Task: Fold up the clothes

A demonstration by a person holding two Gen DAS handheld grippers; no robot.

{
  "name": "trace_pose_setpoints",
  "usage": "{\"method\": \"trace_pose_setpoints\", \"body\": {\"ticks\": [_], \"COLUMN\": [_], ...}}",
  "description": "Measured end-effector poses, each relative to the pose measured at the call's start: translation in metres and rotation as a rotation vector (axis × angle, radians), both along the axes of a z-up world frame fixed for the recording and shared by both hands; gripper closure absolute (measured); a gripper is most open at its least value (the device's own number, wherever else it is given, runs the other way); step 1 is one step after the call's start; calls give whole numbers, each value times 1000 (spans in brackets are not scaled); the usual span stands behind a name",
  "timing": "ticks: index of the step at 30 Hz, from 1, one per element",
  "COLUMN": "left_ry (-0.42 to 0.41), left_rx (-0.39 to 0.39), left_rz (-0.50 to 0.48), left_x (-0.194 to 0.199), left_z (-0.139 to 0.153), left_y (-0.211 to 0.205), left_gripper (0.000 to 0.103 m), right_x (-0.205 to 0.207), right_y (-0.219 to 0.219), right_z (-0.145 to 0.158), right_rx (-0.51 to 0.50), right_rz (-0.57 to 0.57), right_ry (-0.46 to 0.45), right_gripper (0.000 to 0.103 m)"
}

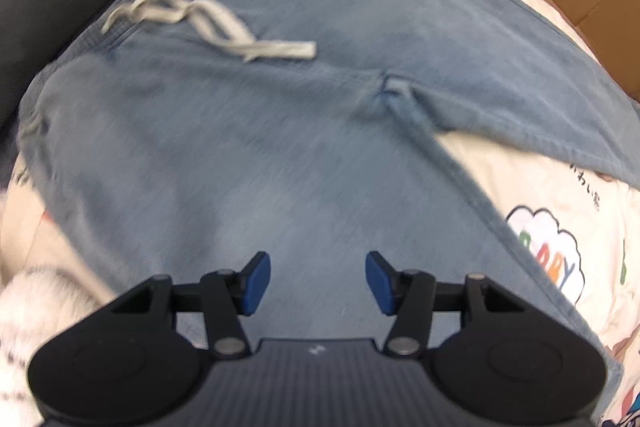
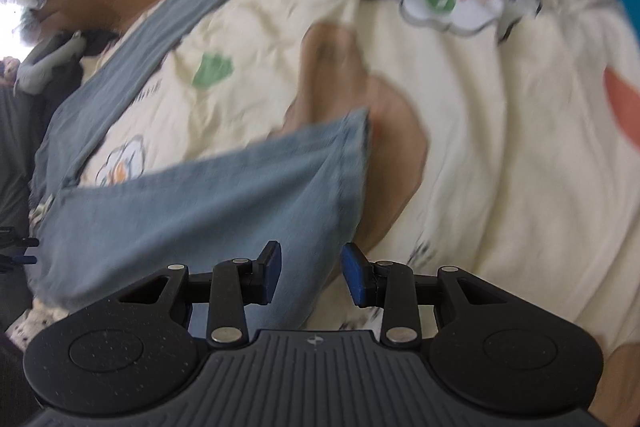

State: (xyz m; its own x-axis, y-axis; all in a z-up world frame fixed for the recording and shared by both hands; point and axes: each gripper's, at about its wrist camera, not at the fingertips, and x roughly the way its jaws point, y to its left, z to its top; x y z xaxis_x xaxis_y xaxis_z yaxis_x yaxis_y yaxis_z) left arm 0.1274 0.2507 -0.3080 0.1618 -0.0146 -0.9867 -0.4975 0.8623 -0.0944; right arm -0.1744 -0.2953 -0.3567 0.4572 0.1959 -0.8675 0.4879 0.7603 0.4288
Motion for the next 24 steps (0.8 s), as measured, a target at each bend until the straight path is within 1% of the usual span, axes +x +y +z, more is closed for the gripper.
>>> {"method": "trace_pose_setpoints", "body": {"ticks": [4, 7, 9, 10, 13, 15, 16, 17, 18, 21, 23, 24], "left_ry": [9, 17, 23, 27, 41, 49, 52, 56, 59, 66, 72, 74], "left_rx": [-5, -6, -15, -19, -24, -26, -28, -28, -29, -32, -32, -31], "left_rz": [14, 7, 7, 7, 4, 3, 4, 4, 4, 5, 3, 4], "left_x": [-15, -23, -28, -30, -37, -41, -44, -46, -48, -54, -58, -59], "left_z": [0, -2, -5, -7, -12, -16, -17, -19, -20, -24, -27, -28], "left_y": [2, -1, -3, -4, -8, -9, -9, -10, -10, -9, -9, -9], "left_gripper": [47, 47, 47, 47, 47, 47, 47, 47, 47, 47, 47, 47], "right_x": [1, 4, 7, 7, 9, 11, 12, 13, 14, 17, 19, 21], "right_y": [15, 23, 28, 29, 32, 34, 35, 36, 36, 38, 39, 40], "right_z": [-13, -22, -28, -30, -35, -37, -36, -36, -36, -33, -28, -25], "right_rx": [67, 114, 143, 153, 185, 192, 189, 186, 182, 179, 172, 169], "right_rz": [24, 29, 28, 25, 13, 13, 18, 24, 28, 48, 59, 65], "right_ry": [29, 51, 60, 58, 51, 41, 36, 32, 30, 9, -8, -17], "right_gripper": [63, 62, 58, 51, 50, 52, 54, 61, 72, 89, 96, 97]}}
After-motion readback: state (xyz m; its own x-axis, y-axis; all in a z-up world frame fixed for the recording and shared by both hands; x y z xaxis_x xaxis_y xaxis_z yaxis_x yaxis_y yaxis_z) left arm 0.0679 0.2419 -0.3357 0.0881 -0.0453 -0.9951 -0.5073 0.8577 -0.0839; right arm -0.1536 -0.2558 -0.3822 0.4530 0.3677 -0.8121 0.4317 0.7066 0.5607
